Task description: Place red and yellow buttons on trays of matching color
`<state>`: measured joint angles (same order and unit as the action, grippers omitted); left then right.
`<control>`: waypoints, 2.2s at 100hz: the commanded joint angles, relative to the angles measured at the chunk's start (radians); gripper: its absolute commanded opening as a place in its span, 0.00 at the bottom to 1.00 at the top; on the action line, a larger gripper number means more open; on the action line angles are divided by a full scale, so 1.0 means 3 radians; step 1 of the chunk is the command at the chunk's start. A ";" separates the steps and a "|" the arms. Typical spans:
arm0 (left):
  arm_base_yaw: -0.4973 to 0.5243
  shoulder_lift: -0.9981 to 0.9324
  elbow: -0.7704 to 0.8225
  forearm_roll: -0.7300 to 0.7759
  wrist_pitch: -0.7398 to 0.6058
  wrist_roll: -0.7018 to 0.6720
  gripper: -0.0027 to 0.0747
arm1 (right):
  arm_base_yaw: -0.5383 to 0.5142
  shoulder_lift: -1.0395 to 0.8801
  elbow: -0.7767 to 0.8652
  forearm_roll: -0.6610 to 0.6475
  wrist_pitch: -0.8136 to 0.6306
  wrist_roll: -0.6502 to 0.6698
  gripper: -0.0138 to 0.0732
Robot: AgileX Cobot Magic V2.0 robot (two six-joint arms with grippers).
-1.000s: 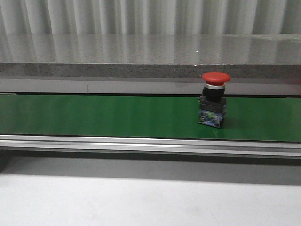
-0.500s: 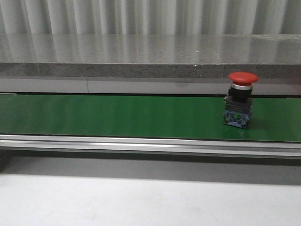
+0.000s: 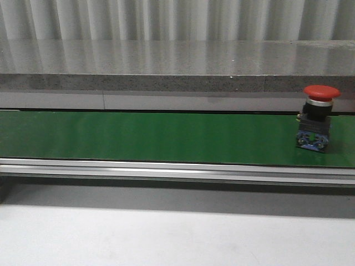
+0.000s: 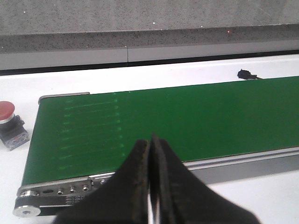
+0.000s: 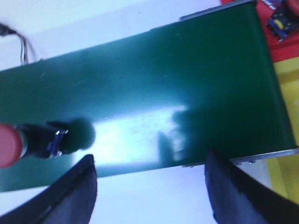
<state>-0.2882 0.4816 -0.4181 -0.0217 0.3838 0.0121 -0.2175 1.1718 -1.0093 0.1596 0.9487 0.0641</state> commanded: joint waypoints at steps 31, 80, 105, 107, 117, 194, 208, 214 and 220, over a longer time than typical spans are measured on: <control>-0.0022 0.0018 -0.0093 -0.0034 -0.0235 0.0007 0.01 | 0.0387 -0.0074 -0.0086 0.0264 0.0269 -0.0559 0.73; -0.0022 0.0018 -0.0093 -0.0034 -0.0235 0.0007 0.01 | 0.0414 0.0512 -0.0098 0.0423 -0.0202 -0.0796 0.90; -0.0022 0.0018 -0.0093 -0.0034 -0.0235 0.0007 0.01 | 0.0407 0.0910 -0.0194 0.0363 -0.0407 -0.0964 0.87; -0.0022 0.0018 -0.0093 -0.0034 -0.0235 0.0007 0.01 | 0.0402 0.0933 -0.0200 0.0353 -0.0403 -0.0964 0.85; -0.0022 0.0018 -0.0093 -0.0034 -0.0235 0.0007 0.01 | 0.0398 0.0986 -0.0209 0.0313 -0.0456 -0.0964 0.65; -0.0022 0.0018 -0.0093 -0.0034 -0.0235 0.0007 0.01 | -0.0679 0.0916 -0.1159 0.0297 -0.0759 -0.0867 0.31; -0.0022 0.0018 -0.0093 -0.0034 -0.0235 0.0007 0.01 | -0.1041 0.1075 -0.1319 0.0297 -0.0850 -0.0628 0.31; -0.0022 0.0018 -0.0093 -0.0034 -0.0235 0.0007 0.01 | -0.1166 0.1164 -0.1385 0.0297 -0.0854 -0.0566 0.31; -0.0022 0.0018 -0.0093 -0.0034 -0.0235 0.0007 0.01 | -0.1289 0.1276 -0.1436 0.0297 -0.0869 -0.0523 0.31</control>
<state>-0.2882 0.4816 -0.4181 -0.0217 0.3838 0.0121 -0.5546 1.5501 -1.3870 0.2421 0.7508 -0.1181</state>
